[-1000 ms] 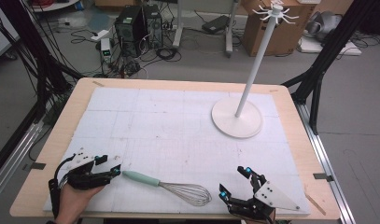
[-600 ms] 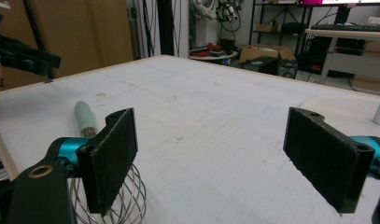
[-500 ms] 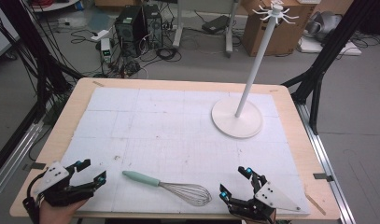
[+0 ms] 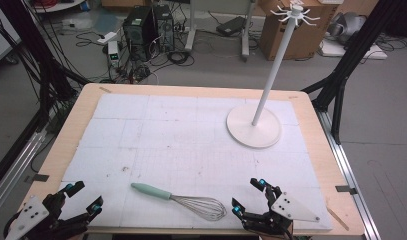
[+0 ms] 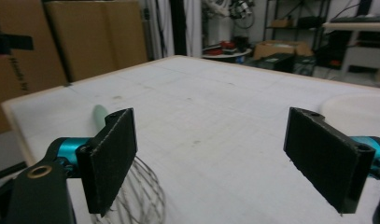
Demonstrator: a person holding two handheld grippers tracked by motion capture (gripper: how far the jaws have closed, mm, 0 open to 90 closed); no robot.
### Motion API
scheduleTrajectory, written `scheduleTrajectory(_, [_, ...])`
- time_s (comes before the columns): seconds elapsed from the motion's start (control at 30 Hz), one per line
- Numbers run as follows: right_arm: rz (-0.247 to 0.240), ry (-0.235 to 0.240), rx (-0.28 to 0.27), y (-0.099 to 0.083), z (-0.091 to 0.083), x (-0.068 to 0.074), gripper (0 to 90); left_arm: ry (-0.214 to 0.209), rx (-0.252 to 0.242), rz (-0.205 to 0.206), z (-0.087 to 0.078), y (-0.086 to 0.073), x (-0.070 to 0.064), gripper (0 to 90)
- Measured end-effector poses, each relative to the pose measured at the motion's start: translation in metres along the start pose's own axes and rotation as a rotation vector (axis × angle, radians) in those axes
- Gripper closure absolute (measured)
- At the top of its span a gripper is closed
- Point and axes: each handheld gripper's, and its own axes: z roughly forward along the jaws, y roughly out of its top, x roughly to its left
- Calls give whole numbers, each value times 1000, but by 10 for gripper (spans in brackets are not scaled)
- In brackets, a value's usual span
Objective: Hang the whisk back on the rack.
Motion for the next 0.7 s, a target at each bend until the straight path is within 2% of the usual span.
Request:
scheduleTrajectory(0.1, [14, 44, 25, 7, 8, 2, 149, -5, -17, 6, -5, -1, -7, 244])
scheduleTrajectory(0.23, [0, 113, 91, 18, 29, 7, 157, -17, -21, 21, -10, -3, -14, 241])
scheduleTrajectory(0.43, [-33, 209, 195, 30, 65, 17, 224, -19, -42, 17, -16, -2, -13, 236])
scheduleTrajectory(0.7, [-73, 315, 381, 47, 110, 27, 234, -30, -42, 26, -17, -7, -17, 234])
